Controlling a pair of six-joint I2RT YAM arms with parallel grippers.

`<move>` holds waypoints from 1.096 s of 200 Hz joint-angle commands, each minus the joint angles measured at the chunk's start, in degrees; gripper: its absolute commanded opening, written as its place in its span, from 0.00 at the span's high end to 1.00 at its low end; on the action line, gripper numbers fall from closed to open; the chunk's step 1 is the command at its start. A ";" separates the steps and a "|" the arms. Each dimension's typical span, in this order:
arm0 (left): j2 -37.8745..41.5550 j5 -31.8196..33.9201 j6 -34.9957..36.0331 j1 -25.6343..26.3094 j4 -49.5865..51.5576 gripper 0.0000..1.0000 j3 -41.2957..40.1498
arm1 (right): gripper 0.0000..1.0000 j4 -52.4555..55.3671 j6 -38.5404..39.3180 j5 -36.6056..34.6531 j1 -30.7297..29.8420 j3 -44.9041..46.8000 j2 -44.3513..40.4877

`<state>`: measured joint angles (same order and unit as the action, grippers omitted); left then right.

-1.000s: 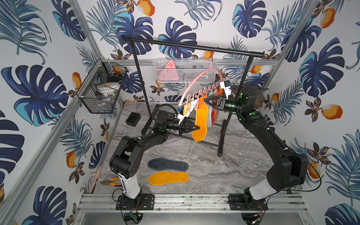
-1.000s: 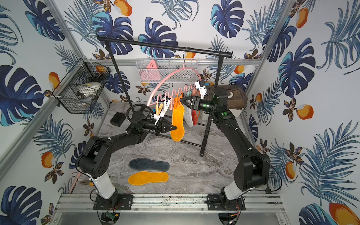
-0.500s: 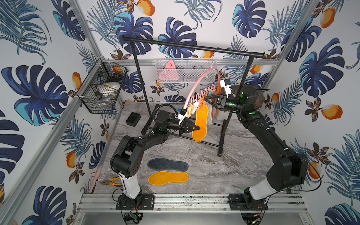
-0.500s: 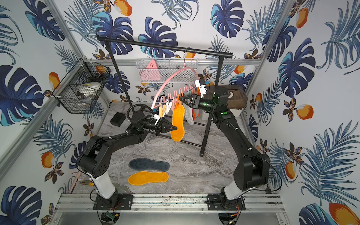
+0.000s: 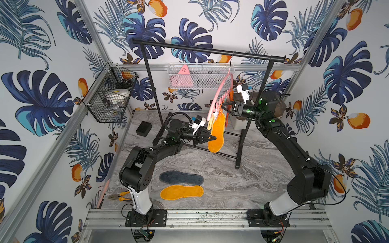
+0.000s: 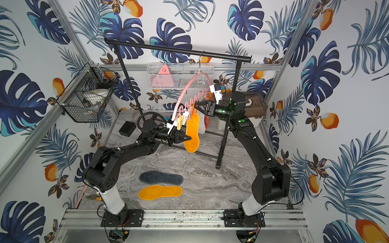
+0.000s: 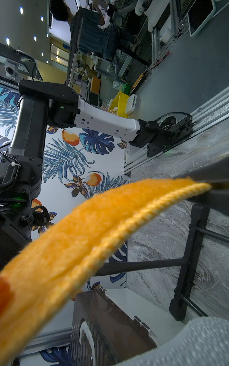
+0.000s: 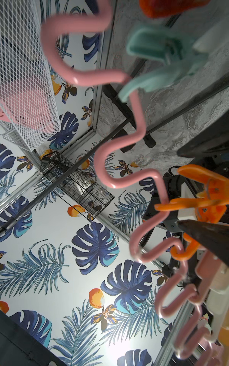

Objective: Take the shoe insoles off the hanger
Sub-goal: Open the clamp at the hanger.

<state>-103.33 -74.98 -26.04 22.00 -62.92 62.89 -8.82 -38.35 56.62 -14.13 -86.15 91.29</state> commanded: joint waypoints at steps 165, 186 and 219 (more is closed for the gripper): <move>-0.29 -0.76 -1.03 -0.03 -1.51 0.96 0.12 | 0.74 1.20 1.68 -1.24 -0.11 -0.06 -0.86; -0.21 -0.78 -0.94 -0.03 -1.25 0.96 -0.22 | 0.74 1.37 2.22 -1.80 -0.11 0.10 -1.14; 0.45 -0.08 -0.99 -0.02 -2.25 0.97 -2.51 | 0.75 2.07 3.14 -2.23 -0.11 0.24 -1.37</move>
<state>-103.74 -75.13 -26.89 22.00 -62.81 61.82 -7.86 -36.67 55.00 -14.20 -86.11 90.39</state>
